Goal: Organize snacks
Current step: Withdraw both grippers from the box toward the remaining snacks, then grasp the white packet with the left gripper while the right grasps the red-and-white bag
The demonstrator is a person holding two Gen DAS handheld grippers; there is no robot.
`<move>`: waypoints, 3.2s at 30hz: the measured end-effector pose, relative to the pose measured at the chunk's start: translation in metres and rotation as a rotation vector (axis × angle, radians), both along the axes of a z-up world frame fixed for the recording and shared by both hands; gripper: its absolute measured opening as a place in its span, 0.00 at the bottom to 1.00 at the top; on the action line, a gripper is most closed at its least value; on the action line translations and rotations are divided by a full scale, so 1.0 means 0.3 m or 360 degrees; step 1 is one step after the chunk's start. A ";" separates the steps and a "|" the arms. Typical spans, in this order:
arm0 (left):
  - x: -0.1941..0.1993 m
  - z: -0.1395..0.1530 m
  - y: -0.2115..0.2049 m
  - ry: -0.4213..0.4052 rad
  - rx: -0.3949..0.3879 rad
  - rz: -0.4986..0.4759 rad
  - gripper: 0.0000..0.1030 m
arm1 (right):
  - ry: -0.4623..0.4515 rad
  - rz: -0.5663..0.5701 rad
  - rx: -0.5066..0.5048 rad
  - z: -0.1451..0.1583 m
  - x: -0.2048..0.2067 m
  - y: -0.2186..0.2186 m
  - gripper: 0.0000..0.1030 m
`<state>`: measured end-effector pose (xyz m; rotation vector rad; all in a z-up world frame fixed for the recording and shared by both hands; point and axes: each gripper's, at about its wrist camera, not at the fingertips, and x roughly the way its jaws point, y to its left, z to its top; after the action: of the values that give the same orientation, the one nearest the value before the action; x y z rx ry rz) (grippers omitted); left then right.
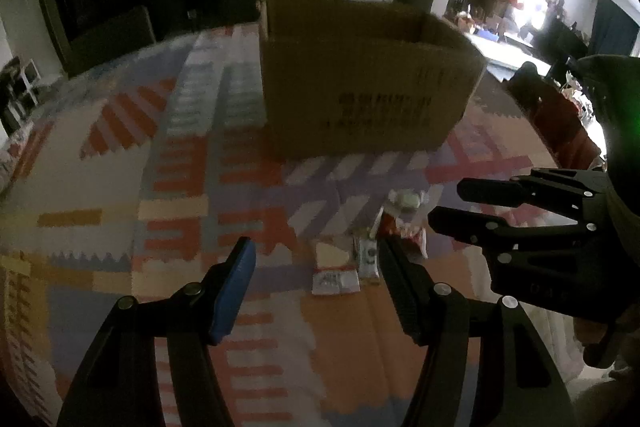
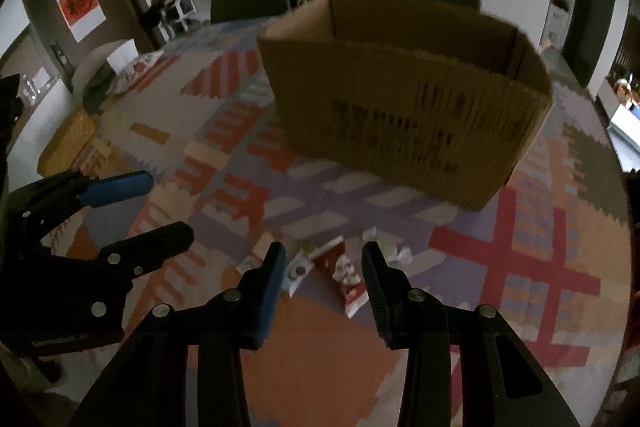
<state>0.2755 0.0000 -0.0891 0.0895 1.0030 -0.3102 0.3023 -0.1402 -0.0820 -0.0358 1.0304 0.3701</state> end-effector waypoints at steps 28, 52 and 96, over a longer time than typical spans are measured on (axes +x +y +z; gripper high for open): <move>0.140 -0.280 -0.036 0.0407 -0.0036 0.0122 0.59 | 0.0301 0.0015 -0.0031 -0.246 0.114 0.013 0.40; 0.146 -0.326 -0.085 0.0372 0.0024 0.0058 0.32 | 0.0351 0.0006 -0.0055 -0.303 0.143 0.034 0.24; 0.053 -0.130 0.005 0.0159 -0.0192 0.0097 0.11 | 0.0158 -0.0047 -0.0007 -0.151 0.039 0.032 0.24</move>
<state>0.2914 0.0015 -0.1281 -0.0666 1.0818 -0.3209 0.3139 -0.1307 -0.1272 -0.0060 1.1288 0.3452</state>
